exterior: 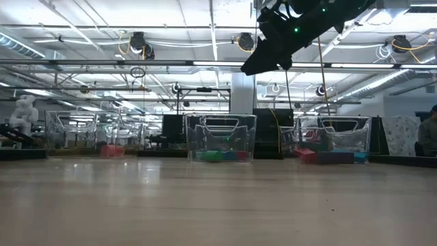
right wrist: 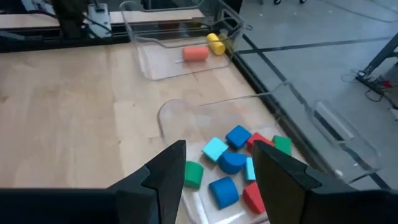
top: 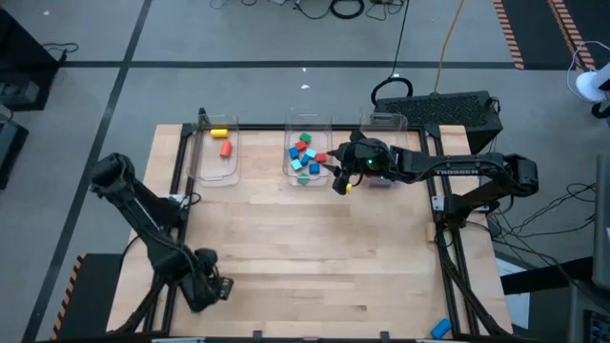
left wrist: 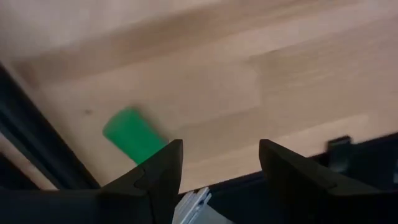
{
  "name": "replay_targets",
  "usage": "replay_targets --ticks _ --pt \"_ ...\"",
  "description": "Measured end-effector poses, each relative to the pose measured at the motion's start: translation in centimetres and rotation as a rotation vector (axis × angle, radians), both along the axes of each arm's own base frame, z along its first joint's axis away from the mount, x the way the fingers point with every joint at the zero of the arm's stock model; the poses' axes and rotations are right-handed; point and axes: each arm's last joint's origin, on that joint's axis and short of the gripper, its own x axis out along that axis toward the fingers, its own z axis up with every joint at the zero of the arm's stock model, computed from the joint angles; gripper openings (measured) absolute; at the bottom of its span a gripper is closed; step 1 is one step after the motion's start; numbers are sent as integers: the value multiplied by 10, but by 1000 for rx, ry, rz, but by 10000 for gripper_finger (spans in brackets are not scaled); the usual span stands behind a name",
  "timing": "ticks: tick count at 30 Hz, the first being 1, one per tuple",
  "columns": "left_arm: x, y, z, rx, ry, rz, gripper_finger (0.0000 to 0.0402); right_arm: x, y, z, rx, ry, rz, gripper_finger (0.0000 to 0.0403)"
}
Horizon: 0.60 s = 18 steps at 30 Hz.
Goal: Sort blocks by size
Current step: Put the green cylindrical block into the left transparent bin
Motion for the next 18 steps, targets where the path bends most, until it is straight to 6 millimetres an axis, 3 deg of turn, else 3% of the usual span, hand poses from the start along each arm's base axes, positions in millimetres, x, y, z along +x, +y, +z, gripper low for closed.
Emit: replay_targets --ticks 10,18 --pt "-3 -18 -29 42 147 -1 212 -2 -16 5 -42 -46 -36 169" --pt "-19 -27 -33 15 288 -45 212 -1 -18 8 -51 -79 -41 169"
